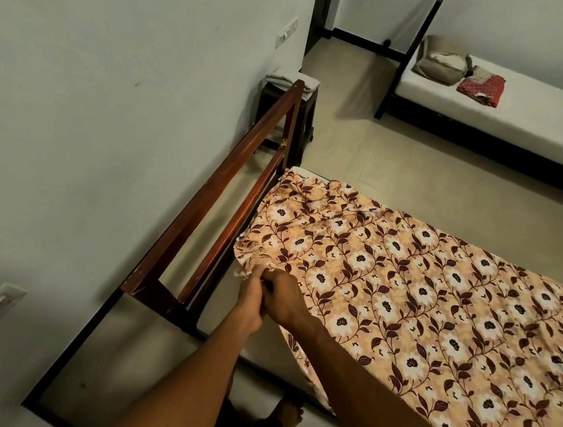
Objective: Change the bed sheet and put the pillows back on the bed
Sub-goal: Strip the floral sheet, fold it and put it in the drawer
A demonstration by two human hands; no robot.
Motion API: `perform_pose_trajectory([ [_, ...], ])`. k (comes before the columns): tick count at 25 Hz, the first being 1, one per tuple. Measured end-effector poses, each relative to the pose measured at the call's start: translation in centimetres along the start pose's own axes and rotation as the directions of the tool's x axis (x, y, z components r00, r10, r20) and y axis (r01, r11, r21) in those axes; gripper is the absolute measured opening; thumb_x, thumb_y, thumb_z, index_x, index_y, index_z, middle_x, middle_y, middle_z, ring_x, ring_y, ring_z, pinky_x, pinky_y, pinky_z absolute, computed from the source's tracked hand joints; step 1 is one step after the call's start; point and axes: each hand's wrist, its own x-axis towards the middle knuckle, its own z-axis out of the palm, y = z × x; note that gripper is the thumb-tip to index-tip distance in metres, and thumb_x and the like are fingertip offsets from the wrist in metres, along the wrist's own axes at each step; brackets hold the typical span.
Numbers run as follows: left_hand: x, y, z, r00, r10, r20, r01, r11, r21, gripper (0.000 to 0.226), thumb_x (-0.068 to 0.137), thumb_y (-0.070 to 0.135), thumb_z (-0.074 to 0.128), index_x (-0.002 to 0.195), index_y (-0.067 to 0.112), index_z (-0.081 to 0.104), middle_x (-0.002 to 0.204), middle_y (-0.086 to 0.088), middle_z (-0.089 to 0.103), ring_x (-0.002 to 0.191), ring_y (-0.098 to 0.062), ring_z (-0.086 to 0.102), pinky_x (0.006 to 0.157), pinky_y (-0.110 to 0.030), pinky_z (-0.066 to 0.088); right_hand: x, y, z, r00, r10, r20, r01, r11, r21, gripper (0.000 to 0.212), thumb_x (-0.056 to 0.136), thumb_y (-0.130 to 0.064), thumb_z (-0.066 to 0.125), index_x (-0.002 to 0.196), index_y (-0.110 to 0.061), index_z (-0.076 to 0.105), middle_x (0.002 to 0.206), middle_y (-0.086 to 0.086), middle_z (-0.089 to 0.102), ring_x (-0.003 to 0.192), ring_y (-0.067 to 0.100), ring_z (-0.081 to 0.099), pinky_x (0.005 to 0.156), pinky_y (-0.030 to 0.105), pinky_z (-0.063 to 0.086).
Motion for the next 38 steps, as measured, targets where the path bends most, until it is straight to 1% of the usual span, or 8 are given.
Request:
perform_pose_trajectory([
  [6, 1.3, 3.3, 0.9, 0.994, 0.070, -0.087, -0.062, 0.994, 0.095, 0.049, 0.109, 0.046, 0.043, 0.131, 0.006, 0.061, 0.112, -0.017, 0.072, 0.099, -0.029, 0.071, 0.072, -0.036, 0.057, -0.6, -0.7, -0.5, 0.972, 0.202, -0.117, -0.141, 0.909, 0.392, 0.026, 0.100, -0.014, 0.060, 0.121, -0.021, 0.074, 0.098, -0.008, 0.076, 0.081, 0.004, 0.069, 0.075, 0.020, 0.055],
  [9, 2.3, 5.2, 2.2, 0.993, 0.097, -0.063, -0.089, 0.989, 0.116, 0.052, 0.107, 0.049, 0.044, 0.143, 0.012, 0.051, 0.135, -0.021, 0.063, 0.113, -0.036, 0.068, 0.086, -0.046, 0.059, -1.8, -0.9, -0.6, 0.853, 0.516, 0.080, -0.390, 0.527, 0.755, 0.025, 0.106, -0.024, 0.054, 0.108, -0.008, 0.074, 0.097, 0.010, 0.077, 0.079, 0.023, 0.072, 0.067, 0.031, 0.059],
  [12, 3.3, 6.8, 3.6, 0.998, 0.057, -0.003, -0.056, 0.997, 0.046, 0.059, 0.104, 0.053, 0.048, 0.152, 0.020, 0.041, 0.155, -0.028, 0.043, 0.130, -0.047, 0.058, 0.099, -0.058, 0.055, -1.9, -0.9, -1.2, 0.714, 0.529, 0.459, -0.493, -0.087, 0.866, 0.060, 0.106, -0.056, 0.042, 0.114, -0.005, 0.071, 0.100, 0.014, 0.073, 0.079, 0.028, 0.069, 0.070, 0.037, 0.057],
  [17, 2.5, 9.7, 5.3, 0.987, 0.141, 0.074, -0.139, 0.990, -0.032, 0.050, 0.107, 0.042, 0.048, 0.145, 0.009, 0.050, 0.145, -0.023, 0.059, 0.125, -0.040, 0.064, 0.107, -0.064, 0.048, -0.2, 0.7, -4.5, 0.735, 0.496, 0.463, -0.108, -0.589, 0.801, 0.062, 0.099, -0.053, 0.059, 0.128, 0.001, 0.062, 0.124, 0.026, 0.069, 0.105, 0.036, 0.071, 0.084, 0.045, 0.062],
  [21, 0.5, 11.5, 5.7, 0.980, 0.189, 0.062, -0.183, 0.979, -0.087, 0.042, 0.111, 0.032, 0.046, 0.144, 0.007, 0.049, 0.137, -0.021, 0.065, 0.122, -0.038, 0.066, 0.107, -0.063, 0.048, -0.3, 3.1, -8.6, 0.605, 0.671, 0.430, 0.161, -0.631, 0.759, 0.036, 0.100, -0.027, 0.067, 0.123, 0.001, 0.062, 0.109, 0.024, 0.068, 0.101, 0.034, 0.072, 0.087, 0.043, 0.063],
  [30, -0.1, 16.3, 6.0, 0.958, 0.285, 0.034, -0.269, 0.932, -0.242, 0.049, 0.110, 0.042, 0.044, 0.145, 0.008, 0.051, 0.131, -0.020, 0.068, 0.112, -0.034, 0.070, 0.089, -0.051, 0.060, -0.5, 9.9, -10.8, 0.447, 0.794, 0.413, 0.135, -0.517, 0.846, 0.033, 0.107, -0.022, 0.057, 0.131, -0.001, 0.062, 0.114, 0.014, 0.066, 0.107, 0.022, 0.067, 0.061, 0.037, 0.065],
  [33, 0.3, 18.2, 5.7, 0.944, 0.329, 0.004, -0.315, 0.908, -0.278, 0.051, 0.111, 0.045, 0.040, 0.147, 0.010, 0.049, 0.133, -0.018, 0.066, 0.113, -0.033, 0.069, 0.092, -0.048, 0.059, -0.9, 11.0, -11.6, 0.442, 0.794, 0.417, 0.177, -0.533, 0.827, 0.031, 0.105, -0.024, 0.061, 0.128, -0.003, 0.063, 0.120, 0.015, 0.068, 0.119, 0.028, 0.068, 0.086, 0.042, 0.064],
  [38, 1.0, 20.3, 5.0, 0.930, 0.362, -0.064, -0.364, 0.884, -0.294, 0.048, 0.111, 0.041, 0.041, 0.148, 0.012, 0.048, 0.142, -0.016, 0.062, 0.123, -0.035, 0.065, 0.105, -0.053, 0.054, -1.2, 13.0, -11.9, 0.393, 0.836, 0.383, 0.189, -0.481, 0.856, 0.031, 0.096, -0.016, 0.072, 0.123, -0.006, 0.061, 0.127, 0.017, 0.057, 0.123, 0.035, 0.058, 0.102, 0.051, 0.057],
])
